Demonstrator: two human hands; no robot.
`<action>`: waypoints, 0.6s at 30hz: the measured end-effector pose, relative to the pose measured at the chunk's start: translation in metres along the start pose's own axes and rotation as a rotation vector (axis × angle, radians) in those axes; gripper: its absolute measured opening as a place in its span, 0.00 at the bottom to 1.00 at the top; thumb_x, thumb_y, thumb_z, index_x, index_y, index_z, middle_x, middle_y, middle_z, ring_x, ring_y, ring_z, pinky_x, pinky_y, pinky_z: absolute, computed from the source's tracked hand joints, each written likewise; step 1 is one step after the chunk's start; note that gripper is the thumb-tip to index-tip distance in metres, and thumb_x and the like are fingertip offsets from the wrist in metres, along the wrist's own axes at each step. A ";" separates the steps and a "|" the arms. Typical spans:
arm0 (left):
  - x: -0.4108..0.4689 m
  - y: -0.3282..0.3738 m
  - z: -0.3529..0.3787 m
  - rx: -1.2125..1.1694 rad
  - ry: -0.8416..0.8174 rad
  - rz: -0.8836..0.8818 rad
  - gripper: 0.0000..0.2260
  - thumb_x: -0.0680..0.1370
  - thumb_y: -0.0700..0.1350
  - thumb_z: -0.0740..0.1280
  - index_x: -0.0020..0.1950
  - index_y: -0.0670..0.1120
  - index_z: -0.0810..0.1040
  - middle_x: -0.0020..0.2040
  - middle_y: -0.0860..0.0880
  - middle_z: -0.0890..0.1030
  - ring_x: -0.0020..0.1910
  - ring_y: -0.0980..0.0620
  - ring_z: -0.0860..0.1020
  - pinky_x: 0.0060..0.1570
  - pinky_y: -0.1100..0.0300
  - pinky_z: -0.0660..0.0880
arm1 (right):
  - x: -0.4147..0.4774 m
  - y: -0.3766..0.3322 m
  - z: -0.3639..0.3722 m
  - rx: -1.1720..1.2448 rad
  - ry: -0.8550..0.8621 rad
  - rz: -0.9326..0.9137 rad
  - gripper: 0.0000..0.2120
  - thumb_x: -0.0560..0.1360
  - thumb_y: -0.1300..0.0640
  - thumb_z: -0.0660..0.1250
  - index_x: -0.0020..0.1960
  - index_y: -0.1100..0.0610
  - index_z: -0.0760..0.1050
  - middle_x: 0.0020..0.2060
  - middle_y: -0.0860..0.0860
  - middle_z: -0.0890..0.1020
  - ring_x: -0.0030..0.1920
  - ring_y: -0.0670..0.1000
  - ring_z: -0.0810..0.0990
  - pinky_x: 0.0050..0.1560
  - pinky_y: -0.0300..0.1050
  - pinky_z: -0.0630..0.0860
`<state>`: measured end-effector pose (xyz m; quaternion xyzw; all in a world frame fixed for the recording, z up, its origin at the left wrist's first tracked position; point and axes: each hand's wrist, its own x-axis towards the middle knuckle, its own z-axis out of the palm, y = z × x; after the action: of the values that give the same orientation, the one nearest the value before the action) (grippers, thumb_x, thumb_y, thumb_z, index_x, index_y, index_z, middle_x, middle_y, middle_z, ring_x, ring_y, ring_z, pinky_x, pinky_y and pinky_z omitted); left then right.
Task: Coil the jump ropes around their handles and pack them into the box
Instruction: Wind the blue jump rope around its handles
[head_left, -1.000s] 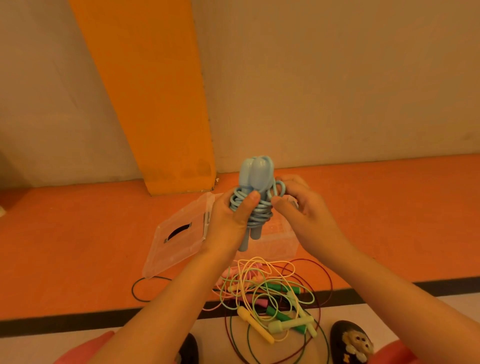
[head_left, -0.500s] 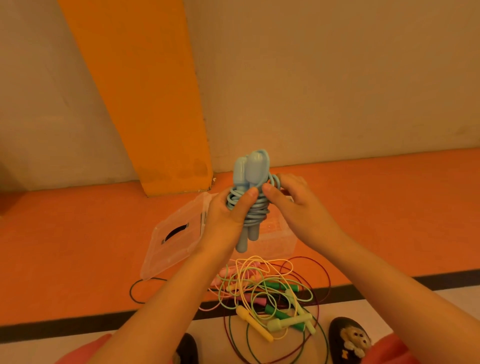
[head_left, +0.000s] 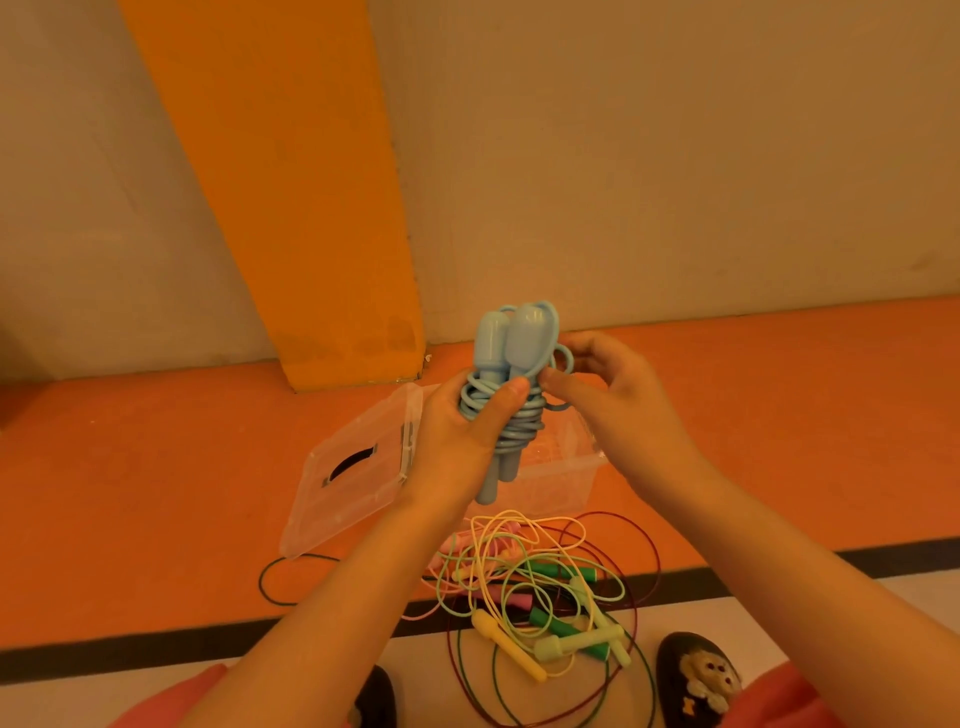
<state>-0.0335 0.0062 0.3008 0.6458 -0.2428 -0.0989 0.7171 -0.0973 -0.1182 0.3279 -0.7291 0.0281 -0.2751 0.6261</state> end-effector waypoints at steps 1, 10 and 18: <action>0.000 0.000 0.000 0.000 -0.010 0.006 0.10 0.71 0.51 0.69 0.48 0.49 0.79 0.42 0.46 0.83 0.40 0.49 0.81 0.39 0.57 0.77 | 0.000 -0.001 -0.001 -0.015 -0.003 -0.005 0.10 0.73 0.70 0.66 0.49 0.57 0.76 0.42 0.48 0.80 0.40 0.38 0.77 0.42 0.30 0.73; -0.005 -0.001 0.002 -0.038 -0.008 0.013 0.09 0.71 0.50 0.68 0.48 0.48 0.79 0.41 0.47 0.82 0.39 0.50 0.81 0.37 0.59 0.77 | 0.002 0.001 0.001 -0.145 -0.034 0.020 0.12 0.68 0.58 0.61 0.48 0.56 0.79 0.48 0.56 0.80 0.49 0.51 0.77 0.49 0.41 0.71; -0.005 -0.002 0.007 -0.091 0.059 -0.043 0.13 0.71 0.53 0.70 0.49 0.47 0.79 0.41 0.45 0.82 0.39 0.49 0.81 0.38 0.59 0.76 | 0.003 0.003 0.002 0.140 -0.051 0.252 0.04 0.68 0.59 0.62 0.37 0.57 0.74 0.35 0.49 0.76 0.39 0.44 0.74 0.44 0.44 0.70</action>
<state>-0.0410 0.0024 0.2985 0.6203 -0.2030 -0.1059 0.7503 -0.0927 -0.1185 0.3263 -0.6811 0.0843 -0.1772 0.7054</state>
